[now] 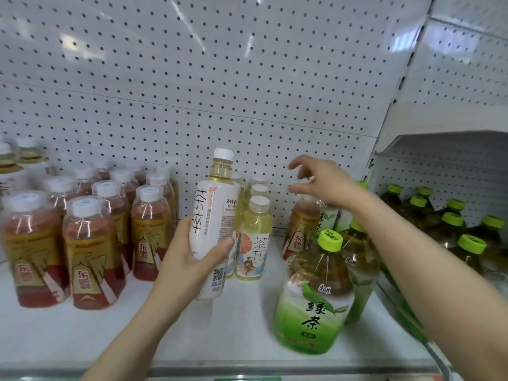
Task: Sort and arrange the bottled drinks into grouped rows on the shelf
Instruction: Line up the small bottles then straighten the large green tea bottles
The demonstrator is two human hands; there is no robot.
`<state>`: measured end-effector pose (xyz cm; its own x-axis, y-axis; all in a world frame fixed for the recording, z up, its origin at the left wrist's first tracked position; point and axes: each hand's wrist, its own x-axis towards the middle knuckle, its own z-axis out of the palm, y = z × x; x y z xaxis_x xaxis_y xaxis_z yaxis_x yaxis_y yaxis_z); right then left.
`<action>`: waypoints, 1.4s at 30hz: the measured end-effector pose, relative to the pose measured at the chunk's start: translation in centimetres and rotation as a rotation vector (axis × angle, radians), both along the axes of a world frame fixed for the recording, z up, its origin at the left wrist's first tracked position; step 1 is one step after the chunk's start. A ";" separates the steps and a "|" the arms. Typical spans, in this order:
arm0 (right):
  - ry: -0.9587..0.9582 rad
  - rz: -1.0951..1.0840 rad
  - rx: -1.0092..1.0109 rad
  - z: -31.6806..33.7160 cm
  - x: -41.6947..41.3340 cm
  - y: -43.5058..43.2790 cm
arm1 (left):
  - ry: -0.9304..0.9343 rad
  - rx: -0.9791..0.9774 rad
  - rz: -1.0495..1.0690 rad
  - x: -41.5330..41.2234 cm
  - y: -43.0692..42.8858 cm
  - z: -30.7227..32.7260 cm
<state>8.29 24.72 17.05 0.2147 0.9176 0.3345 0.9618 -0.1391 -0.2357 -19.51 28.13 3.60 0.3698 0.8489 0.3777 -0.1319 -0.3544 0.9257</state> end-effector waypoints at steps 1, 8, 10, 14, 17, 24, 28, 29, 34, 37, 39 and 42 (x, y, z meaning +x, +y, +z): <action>-0.093 -0.091 -0.053 0.3 1.2 -0.4 | -0.001 -0.003 0.001 0.2 -0.1 0.0; -0.016 -0.059 -0.335 -1.4 4.3 -1.2 | -0.012 -0.017 -0.002 2.2 -1.3 0.5; 0.011 -0.015 -0.429 -1.7 4.2 -1.2 | -0.014 -0.023 -0.016 2.9 -1.6 0.5; 0.040 0.025 -0.385 -1.8 4.4 -1.1 | -0.020 -0.035 -0.033 3.8 -2.5 0.7; 0.206 0.031 -0.225 -0.2 5.2 -2.2 | -0.039 -0.037 0.007 4.0 -2.9 1.1; 0.586 0.210 0.300 4.5 2.8 -4.6 | -0.176 -0.068 0.065 2.9 -4.8 2.9; 0.643 0.311 0.492 5.9 -0.6 -5.6 | -0.217 -0.030 0.120 0.7 -6.4 3.4; 0.672 0.332 0.528 6.2 -1.6 -5.9 | -0.223 -0.023 0.137 0.0 -6.8 3.4; 0.769 0.456 0.510 6.1 -7.9 -7.0 | -0.248 0.001 0.228 -5.2 -8.0 3.3; 0.691 0.471 0.415 4.0 -12.2 -6.2 | -0.253 0.017 0.292 -9.2 -8.0 2.7; 0.611 0.459 0.364 1.7 -15.2 -5.2 | -0.243 0.015 0.324 -12.3 -7.7 2.1; 0.556 0.405 0.300 -2.0 -19.2 -3.1 | -0.215 -0.013 0.340 -17.3 -6.9 1.2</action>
<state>-10.87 21.65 15.09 0.0901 0.8470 0.5239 0.6520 0.3474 -0.6739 -36.79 21.24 4.78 -0.0198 0.9143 0.4045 -0.2006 -0.4000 0.8943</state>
